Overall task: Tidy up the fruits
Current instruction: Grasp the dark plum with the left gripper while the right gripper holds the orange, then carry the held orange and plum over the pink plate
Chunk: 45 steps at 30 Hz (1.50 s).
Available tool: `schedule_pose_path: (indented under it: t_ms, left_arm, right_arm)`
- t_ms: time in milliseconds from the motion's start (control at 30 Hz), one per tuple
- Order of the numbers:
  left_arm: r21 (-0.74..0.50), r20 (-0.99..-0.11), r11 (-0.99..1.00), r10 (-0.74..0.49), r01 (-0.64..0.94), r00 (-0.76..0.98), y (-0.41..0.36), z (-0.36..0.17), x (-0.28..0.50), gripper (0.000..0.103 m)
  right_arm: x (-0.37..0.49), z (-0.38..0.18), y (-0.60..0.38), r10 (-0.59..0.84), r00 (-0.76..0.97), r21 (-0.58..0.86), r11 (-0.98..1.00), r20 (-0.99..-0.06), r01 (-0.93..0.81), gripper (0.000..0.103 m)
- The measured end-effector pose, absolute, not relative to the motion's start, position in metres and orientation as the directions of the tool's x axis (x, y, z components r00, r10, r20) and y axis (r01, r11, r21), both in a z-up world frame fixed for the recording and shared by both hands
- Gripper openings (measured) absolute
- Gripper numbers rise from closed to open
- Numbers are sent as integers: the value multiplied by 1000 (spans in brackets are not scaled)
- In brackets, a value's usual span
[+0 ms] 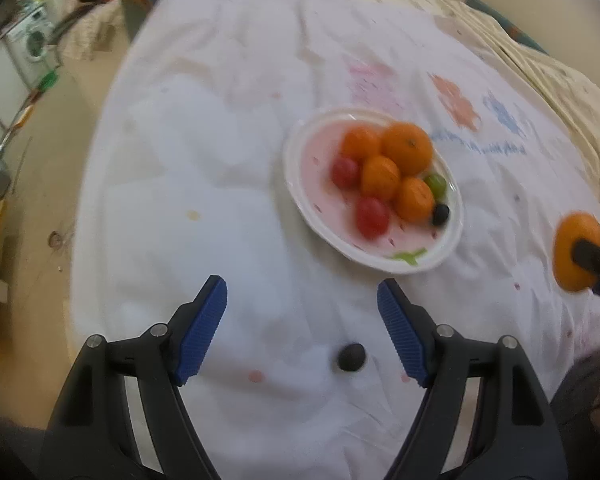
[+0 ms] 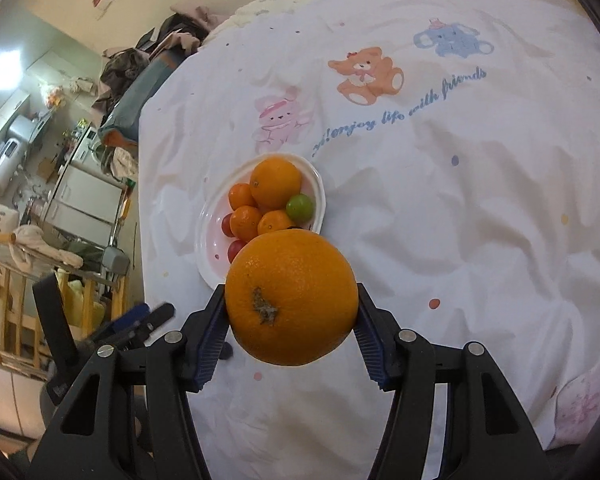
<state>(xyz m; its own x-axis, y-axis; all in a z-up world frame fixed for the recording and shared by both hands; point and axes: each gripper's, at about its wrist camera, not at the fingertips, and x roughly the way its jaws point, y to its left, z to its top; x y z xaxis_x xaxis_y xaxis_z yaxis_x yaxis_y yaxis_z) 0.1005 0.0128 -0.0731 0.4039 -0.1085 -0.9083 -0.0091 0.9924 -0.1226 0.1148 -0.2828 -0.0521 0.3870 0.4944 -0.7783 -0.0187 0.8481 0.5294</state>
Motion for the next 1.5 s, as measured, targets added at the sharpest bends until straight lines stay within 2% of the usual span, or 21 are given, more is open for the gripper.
schedule_pose_path:
  t_ms: [67,167,267,367,467,533,633,667,1133,1500]
  left_arm:
    - [-121,-926,992,-126,36,357,1,-83,100,74]
    - [-101,-943,989,-130,110,306,-16,-95,98,65]
    - [-71,-955,983,-117,171,274,-32,-105,95,62]
    - [-47,-964,976,-101,215,246,-43,-114,94,51]
    - [-33,-973,970,-85,241,212,-50,-126,94,45]
    - [-23,-978,969,-73,247,197,-52,-132,95,40]
    - [-4,-977,966,-58,258,205,-53,-134,94,20]
    - [-10,-976,963,-67,271,205,-54,-134,93,18]
    - [43,-965,970,-22,241,262,-40,-119,81,17]
    - [44,-911,994,-2,102,411,-6,-76,75,17]
  right_arm:
    - [119,-56,-282,493,376,529,849,-785,-8,61]
    - [121,-60,-282,492,363,530,848,-791,5,61]
    - [122,-62,-283,491,357,531,847,-795,18,61]
    - [122,-63,-284,486,357,528,849,-798,25,61]
    - [121,-63,-286,483,357,527,849,-800,33,61]
    - [122,-64,-287,481,357,526,850,-801,35,61]
    - [123,-65,-284,478,351,520,854,-805,31,61]
    - [123,-65,-283,475,348,515,857,-808,27,61]
    - [123,-69,-278,443,336,475,880,-831,14,61]
    - [113,-56,-288,469,372,510,860,-801,16,61]
